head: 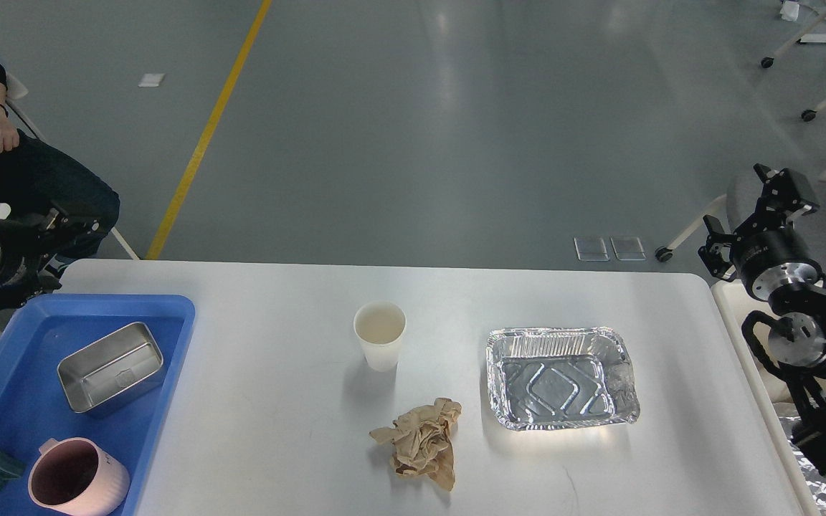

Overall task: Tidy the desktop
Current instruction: 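Withdraw the left gripper and hold it above the blue bin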

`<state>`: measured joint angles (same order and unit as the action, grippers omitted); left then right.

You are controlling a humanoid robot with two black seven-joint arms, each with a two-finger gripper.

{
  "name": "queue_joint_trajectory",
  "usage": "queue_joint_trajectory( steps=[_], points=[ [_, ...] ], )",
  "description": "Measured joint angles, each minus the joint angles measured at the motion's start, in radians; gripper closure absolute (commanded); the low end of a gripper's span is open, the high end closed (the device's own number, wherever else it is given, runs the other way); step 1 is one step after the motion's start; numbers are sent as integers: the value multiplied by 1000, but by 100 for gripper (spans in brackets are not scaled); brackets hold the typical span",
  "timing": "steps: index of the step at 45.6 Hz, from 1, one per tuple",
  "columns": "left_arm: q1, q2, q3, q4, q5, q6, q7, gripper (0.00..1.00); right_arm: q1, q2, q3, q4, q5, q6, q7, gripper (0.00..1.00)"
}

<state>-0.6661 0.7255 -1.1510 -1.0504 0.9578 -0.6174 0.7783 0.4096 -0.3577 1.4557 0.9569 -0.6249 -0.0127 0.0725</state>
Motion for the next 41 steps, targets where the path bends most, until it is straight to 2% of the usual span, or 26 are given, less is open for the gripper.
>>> queue_joint_trajectory(
  steps=[5,9,13,15,16,18,20,23,25,28,30,32,41],
  points=[
    [-29,-12,-40,0,-8,-25,-3,2,0,-3,0,5,0,-2,0,0],
    [-32,-41,-105,0,-33,-28,-21,2,0,-5,0,7,0,-2,0,0],
    [-30,-63,-143,4,-48,-28,-57,2,0,-6,0,7,0,-3,0,0],
    [-23,-70,-152,6,-51,-30,-92,2,0,-6,0,7,-1,-3,0,0],
    [-20,-72,-153,7,-51,-30,-116,2,0,-6,0,7,-1,-3,0,0],
    [-7,-74,-156,8,-51,-30,-192,2,0,-6,0,7,-1,-3,0,0],
    [12,-74,-158,9,-51,-30,-287,2,0,-7,0,6,-1,-3,0,0],
    [46,-73,-160,16,-59,-27,-475,2,0,-7,0,5,-3,-3,0,0],
    [68,-77,-165,28,-88,-23,-621,2,0,-7,-1,5,-5,-2,0,0],
    [97,-88,-165,46,-148,-18,-755,2,-2,-7,-6,5,-7,-1,0,0],
    [121,-101,-165,67,-207,-6,-807,2,-3,-8,-16,5,-8,-1,0,0],
    [138,-117,-165,88,-268,12,-826,2,-4,-9,-26,5,-8,-1,0,0],
    [174,-218,-171,199,-628,105,-839,2,-7,-17,-47,5,-9,-1,0,0]
  ],
)
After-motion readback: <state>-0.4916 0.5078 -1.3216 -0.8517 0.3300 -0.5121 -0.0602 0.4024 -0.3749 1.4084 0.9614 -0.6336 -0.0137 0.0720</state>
